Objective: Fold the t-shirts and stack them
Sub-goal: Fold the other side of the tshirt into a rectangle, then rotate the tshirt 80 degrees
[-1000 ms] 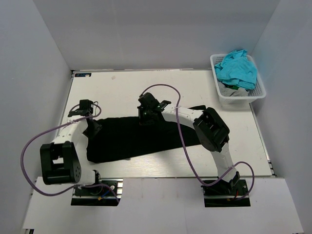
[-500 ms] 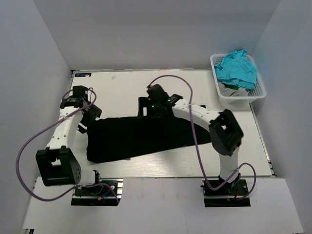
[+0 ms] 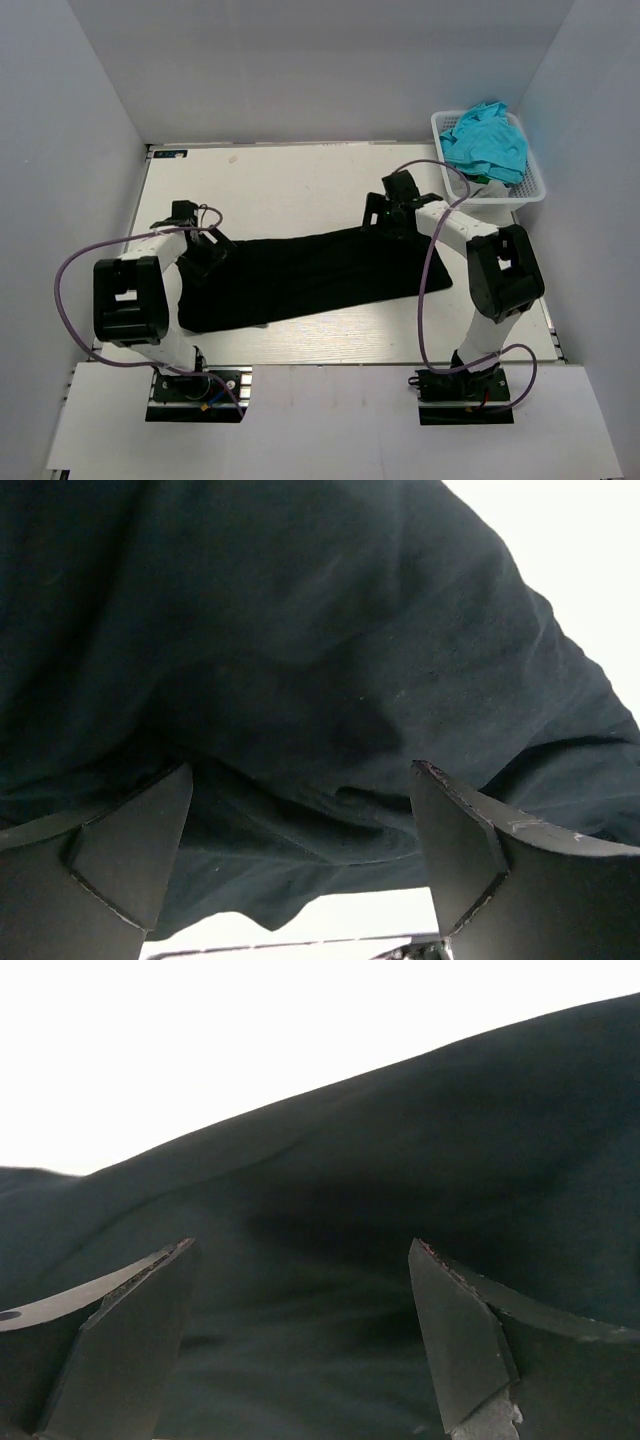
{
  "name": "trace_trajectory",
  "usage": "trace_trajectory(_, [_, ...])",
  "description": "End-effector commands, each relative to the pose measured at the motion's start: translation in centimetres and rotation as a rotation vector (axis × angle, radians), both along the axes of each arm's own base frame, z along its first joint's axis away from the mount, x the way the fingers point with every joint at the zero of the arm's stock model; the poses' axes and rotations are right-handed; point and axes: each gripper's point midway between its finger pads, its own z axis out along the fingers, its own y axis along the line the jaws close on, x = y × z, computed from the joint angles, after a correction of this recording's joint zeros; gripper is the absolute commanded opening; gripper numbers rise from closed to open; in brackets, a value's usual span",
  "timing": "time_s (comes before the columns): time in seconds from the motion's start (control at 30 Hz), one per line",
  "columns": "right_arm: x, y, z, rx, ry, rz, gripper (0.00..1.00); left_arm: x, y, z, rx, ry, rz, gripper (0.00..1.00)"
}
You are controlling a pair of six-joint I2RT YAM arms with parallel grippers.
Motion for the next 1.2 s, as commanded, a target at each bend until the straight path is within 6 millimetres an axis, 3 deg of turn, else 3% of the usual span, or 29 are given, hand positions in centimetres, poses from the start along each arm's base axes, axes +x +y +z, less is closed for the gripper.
trace_trajectory(0.0, [1.4, -2.4, -1.9, -0.041, 0.001, -0.031, 0.90, 1.8, -0.5, -1.1, -0.027, -0.048, -0.009, 1.00])
trace_trajectory(0.03, [1.8, -3.9, -3.6, -0.030, 0.056, -0.068, 0.90, 2.3, -0.3, -2.1, -0.018, -0.019, -0.006, 1.00])
trace_trajectory(0.1, [1.6, -4.6, -4.6, -0.003, 0.095, -0.088, 0.90, 2.9, 0.6, -3.2, 0.029, 0.008, 0.007, 1.00])
trace_trajectory(0.13, [1.6, -6.1, -5.6, -0.001, 0.125, -0.136, 0.90, 3.1, 0.9, -4.1, 0.042, 0.059, 0.010, 1.00])
trace_trajectory(0.2, [0.9, -8.0, -6.5, -0.003, 0.157, -0.186, 0.90, 3.8, 1.6, -5.0, 0.063, 0.099, 0.025, 1.00])
trace_trajectory(0.27, [-0.4, -8.8, -7.5, 0.035, 0.186, -0.226, 0.90, 6.0, 2.6, -5.2, 0.093, 0.081, 0.041, 1.00])
trace_trajectory(0.3, [-0.5, -9.3, -7.1, 0.050, 0.178, -0.236, 0.90, 6.4, 2.9, -6.7, 0.107, 0.114, 0.042, 1.00])
trace_trajectory(0.33, [-0.8, -8.9, -6.2, 0.080, 0.164, -0.211, 0.90, 8.9, 3.0, -6.0, 0.106, 0.077, 0.053, 1.00])
trace_trajectory(0.37, [-2.1, -8.3, -6.8, 0.067, 0.165, -0.169, 0.90, 10.2, 1.4, -6.0, 0.057, 0.062, 0.021, 1.00])
trace_trajectory(0.4, [-2.2, -7.8, -5.8, 0.070, 0.124, -0.130, 0.90, 13.8, 1.1, -4.6, 0.032, -0.020, 0.016, 1.00])
trace_trajectory(0.43, [-2.5, -6.9, -4.9, 0.100, 0.094, -0.096, 0.90, 14.9, 0.0, -5.9, 0.016, -0.019, -0.017, 1.00])
trace_trajectory(0.47, [-5.1, -5.8, -6.0, 0.081, 0.144, -0.028, 0.90, 17.1, -1.3, -5.6, -0.036, -0.080, -0.043, 1.00])
trace_trajectory(0.5, [-6.2, -5.8, -5.7, 0.056, 0.156, -0.013, 0.90, 20.3, -1.9, -5.6, -0.050, -0.135, -0.049, 1.00])
trace_trajectory(0.53, [-7.4, -5.9, -5.8, 0.031, 0.166, 0.003, 0.90, 22.8, -2.8, -3.4, -0.060, -0.215, -0.059, 1.00])
trace_trajectory(0.57, [-10.5, -4.5, -6.6, -0.010, 0.215, 0.090, 0.90, 24.1, -3.3, -5.3, -0.086, -0.204, -0.069, 1.00])
trace_trajectory(0.6, [-12.7, -4.3, -6.8, -0.035, 0.249, 0.129, 0.90, 28.9, -4.9, -1.6, -0.098, -0.343, -0.104, 1.00])
trace_trajectory(0.67, [-16.2, -1.9, -6.4, -0.044, 0.275, 0.265, 0.90, 32.4, -7.2, -0.4, -0.157, -0.419, -0.146, 1.00])
trace_trajectory(0.7, [-18.9, -0.5, -6.1, -0.049, 0.304, 0.362, 0.90, 35.7, -8.4, 0.3, -0.183, -0.515, -0.164, 1.00])
trace_trajectory(0.73, [-21.8, 2.0, -5.4, -0.010, 0.333, 0.492, 0.90, 36.8, -10.6, 0.8, -0.210, -0.568, -0.194, 1.00])
trace_trajectory(0.77, [-23.0, 3.0, -4.8, -0.005, 0.328, 0.581, 0.90, 37.9, -11.6, 1.2, -0.226, -0.624, -0.193, 1.00])
trace_trajectory(0.8, [-24.9, 5.4, -3.2, -0.005, 0.307, 0.721, 0.90, 39.7, -12.9, 2.4, -0.264, -0.737, -0.176, 1.00])
trace_trajectory(0.87, [-26.1, 7.9, -0.9, 0.067, 0.260, 0.888, 0.90, 40.9, -15.1, 3.4, -0.275, -0.831, -0.149, 1.00])
trace_trajectory(0.9, [-27.9, 9.7, 0.6, 0.156, 0.249, 1.010, 0.90, 41.3, -16.7, 4.3, -0.281, -0.877, -0.148, 1.00])
trace_trajectory(0.93, [-27.7, 10.5, 1.4, 0.188, 0.215, 1.030, 0.90, 41.9, -17.0, 4.4, -0.258, -0.902, -0.132, 1.00])
trace_trajectory(0.97, [-27.7, 10.8, 2.4, 0.209, 0.177, 1.046, 0.90, 42.3, -16.8, 3.3, -0.246, -0.901, -0.121, 1.00])
trace_trajectory(1.0, [-27.4, 10.8, 2.6, 0.209, 0.161, 1.047, 0.90, 42.2, -17.9, 3.2, -0.272, -0.905, -0.114, 1.00])
trace_trajectory(1.07, [-26.7, 11.1, 3.5, 0.227, 0.109, 1.053, 0.90, 42.6, -17.2, 2.1, -0.251, -0.904, -0.057, 1.00])
trace_trajectory(1.1, [-26.8, 11.2, 3.7, 0.240, 0.109, 1.065, 0.90, 42.6, -17.6, 2.2, -0.244, -0.915, -0.054, 1.00])
trace_trajectory(1.17, [-27.1, 11.2, 3.6, 0.255, 0.126, 1.061, 0.90, 42.7, -16.5, 0.7, -0.190, -0.886, -0.009, 1.00])
